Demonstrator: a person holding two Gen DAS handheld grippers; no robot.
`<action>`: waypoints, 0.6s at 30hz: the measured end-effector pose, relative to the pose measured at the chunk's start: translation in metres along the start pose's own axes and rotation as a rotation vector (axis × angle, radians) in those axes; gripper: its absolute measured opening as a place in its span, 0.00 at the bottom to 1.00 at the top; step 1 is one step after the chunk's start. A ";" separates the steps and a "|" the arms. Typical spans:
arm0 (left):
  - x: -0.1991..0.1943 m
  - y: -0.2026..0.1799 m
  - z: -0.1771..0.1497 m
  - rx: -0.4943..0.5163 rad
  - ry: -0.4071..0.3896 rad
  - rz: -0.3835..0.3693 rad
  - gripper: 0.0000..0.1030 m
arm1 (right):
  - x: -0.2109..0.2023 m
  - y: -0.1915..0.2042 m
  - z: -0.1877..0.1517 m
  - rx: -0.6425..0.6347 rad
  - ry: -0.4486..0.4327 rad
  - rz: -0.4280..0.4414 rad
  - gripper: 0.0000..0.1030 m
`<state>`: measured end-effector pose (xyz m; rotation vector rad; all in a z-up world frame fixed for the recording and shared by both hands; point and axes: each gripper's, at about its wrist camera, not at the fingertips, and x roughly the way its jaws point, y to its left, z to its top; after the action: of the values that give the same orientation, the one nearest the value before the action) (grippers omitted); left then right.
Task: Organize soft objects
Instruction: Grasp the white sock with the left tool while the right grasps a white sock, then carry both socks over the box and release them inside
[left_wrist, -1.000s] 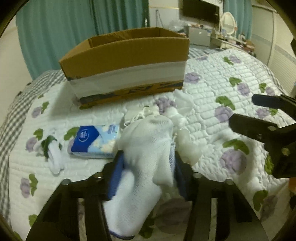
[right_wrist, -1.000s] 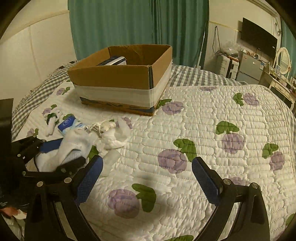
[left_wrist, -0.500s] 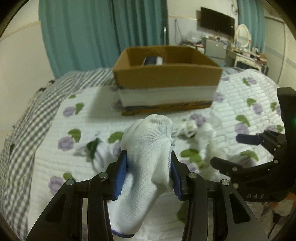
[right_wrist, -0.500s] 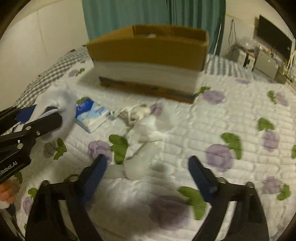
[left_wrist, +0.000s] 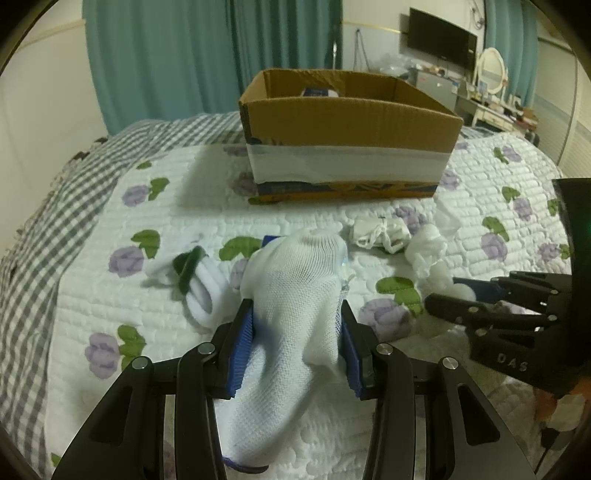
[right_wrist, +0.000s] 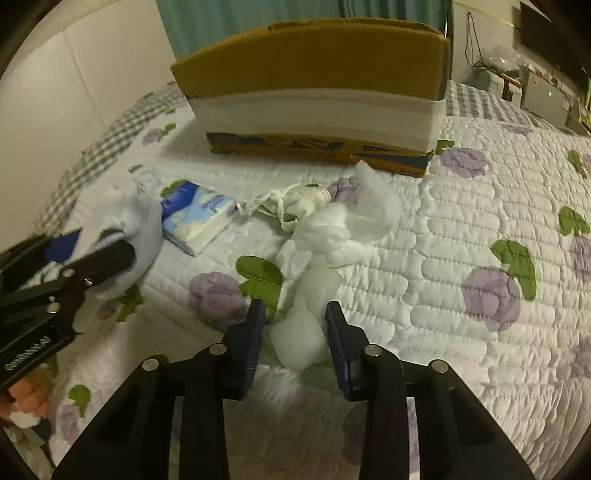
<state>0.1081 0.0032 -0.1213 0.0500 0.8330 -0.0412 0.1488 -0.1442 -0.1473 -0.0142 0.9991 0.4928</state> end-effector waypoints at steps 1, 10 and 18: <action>-0.003 0.000 -0.001 -0.002 -0.002 -0.001 0.41 | -0.005 0.001 -0.001 0.004 -0.009 0.000 0.31; -0.049 -0.007 0.002 0.003 -0.063 -0.025 0.41 | -0.068 0.010 -0.008 0.057 -0.128 0.010 0.31; -0.093 -0.012 0.030 0.039 -0.176 -0.020 0.41 | -0.140 0.017 0.018 -0.008 -0.262 -0.038 0.31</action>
<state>0.0667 -0.0088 -0.0328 0.0739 0.6568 -0.0801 0.0945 -0.1794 -0.0201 0.0242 0.7390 0.4512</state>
